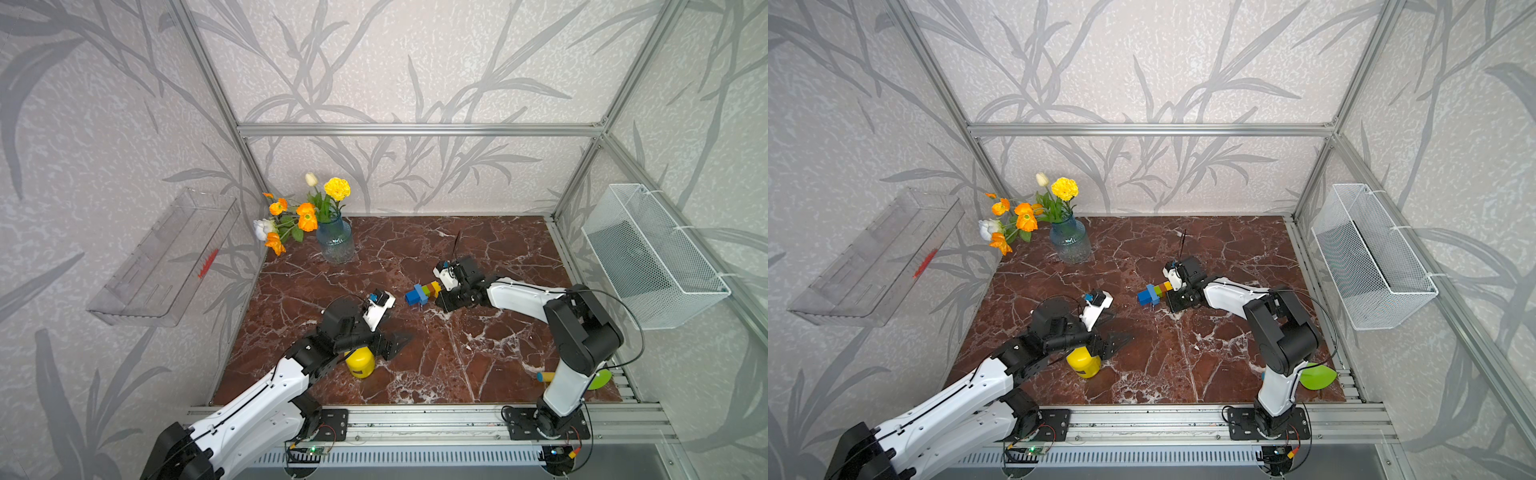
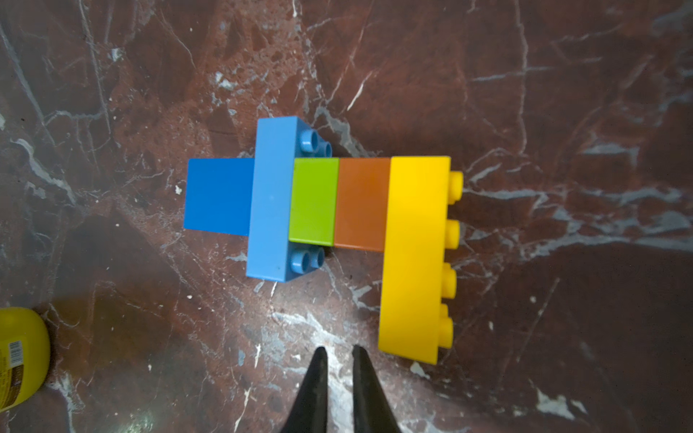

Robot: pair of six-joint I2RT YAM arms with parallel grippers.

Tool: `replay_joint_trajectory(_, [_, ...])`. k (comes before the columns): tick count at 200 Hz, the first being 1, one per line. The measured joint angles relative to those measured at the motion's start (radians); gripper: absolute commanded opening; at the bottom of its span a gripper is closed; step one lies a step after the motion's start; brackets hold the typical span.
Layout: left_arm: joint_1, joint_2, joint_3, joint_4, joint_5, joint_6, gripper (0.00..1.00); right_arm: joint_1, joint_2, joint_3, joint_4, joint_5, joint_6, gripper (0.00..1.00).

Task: Assemble the letter f with lego
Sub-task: Adjust the lego brick at the center of the board.

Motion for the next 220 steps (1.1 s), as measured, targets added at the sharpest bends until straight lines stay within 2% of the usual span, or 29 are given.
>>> replay_joint_trajectory(61, [0.0,0.0,0.0,0.0,0.0,0.0,0.99,0.0,0.076,0.058,-0.032,0.04,-0.008,0.16])
replay_joint_trajectory(178, [0.0,0.015,0.0,-0.001,0.0,0.0,1.0,-0.035,0.231,0.282,-0.079,0.098,-0.052,0.16])
replay_joint_trajectory(220, [0.0,0.016,0.0,-0.003,-0.005,0.0,1.0,-0.042,0.232,0.286,-0.085,0.098,-0.055,0.16])
